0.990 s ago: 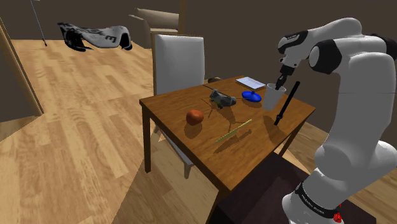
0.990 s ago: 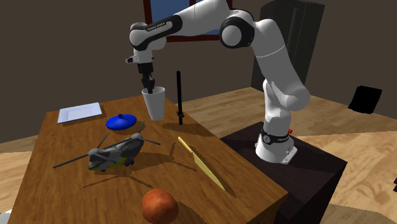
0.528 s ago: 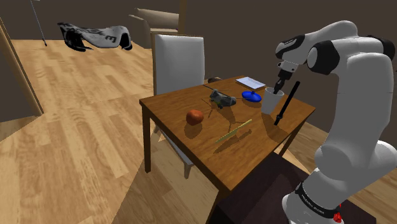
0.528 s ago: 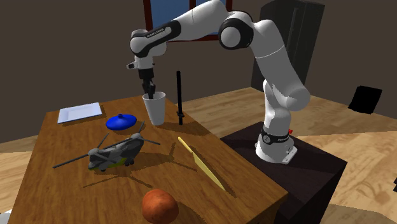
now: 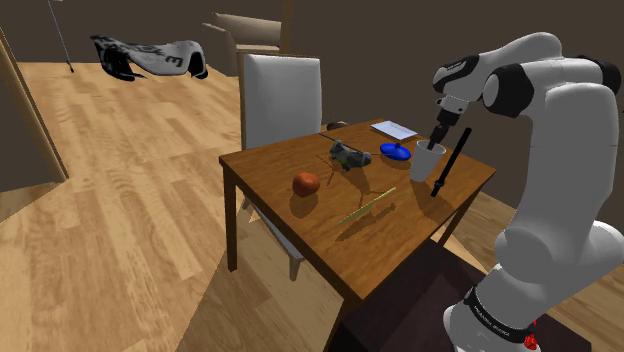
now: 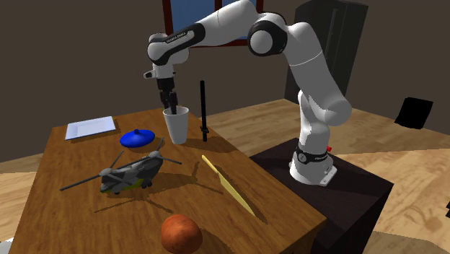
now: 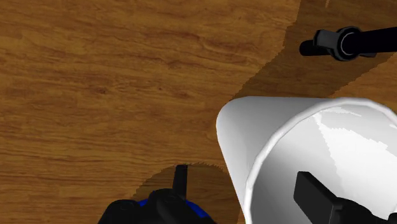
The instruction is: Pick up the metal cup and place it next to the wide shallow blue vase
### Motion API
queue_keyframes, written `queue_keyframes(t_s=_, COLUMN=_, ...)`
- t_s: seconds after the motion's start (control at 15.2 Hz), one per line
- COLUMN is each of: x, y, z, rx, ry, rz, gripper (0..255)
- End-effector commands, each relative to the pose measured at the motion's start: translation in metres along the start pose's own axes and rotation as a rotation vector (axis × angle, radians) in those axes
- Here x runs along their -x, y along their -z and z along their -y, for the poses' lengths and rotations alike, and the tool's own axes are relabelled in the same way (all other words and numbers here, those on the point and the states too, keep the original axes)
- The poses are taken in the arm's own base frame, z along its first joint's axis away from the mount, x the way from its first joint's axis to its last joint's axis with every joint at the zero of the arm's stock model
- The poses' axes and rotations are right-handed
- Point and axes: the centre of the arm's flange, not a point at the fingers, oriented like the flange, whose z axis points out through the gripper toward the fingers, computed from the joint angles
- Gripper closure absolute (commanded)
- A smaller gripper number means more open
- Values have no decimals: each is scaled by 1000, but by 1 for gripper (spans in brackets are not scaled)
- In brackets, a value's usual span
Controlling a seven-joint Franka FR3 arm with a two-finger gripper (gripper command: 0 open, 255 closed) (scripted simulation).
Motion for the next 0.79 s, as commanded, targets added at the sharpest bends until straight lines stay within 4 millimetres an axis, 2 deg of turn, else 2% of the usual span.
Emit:
queue_keyframes(t_s=0.0, x=0, y=0, z=0, rx=0, ry=0, rz=0, gripper=0)
queue_keyframes(t_s=0.13, x=0, y=0, z=0, rx=0, ry=0, rz=0, gripper=0)
queue_keyframes(t_s=0.4, x=0, y=50, z=0, rx=0, ry=0, rz=0, gripper=0)
queue_keyframes(t_s=0.73, x=0, y=50, z=0, rx=0, ry=0, rz=0, gripper=0)
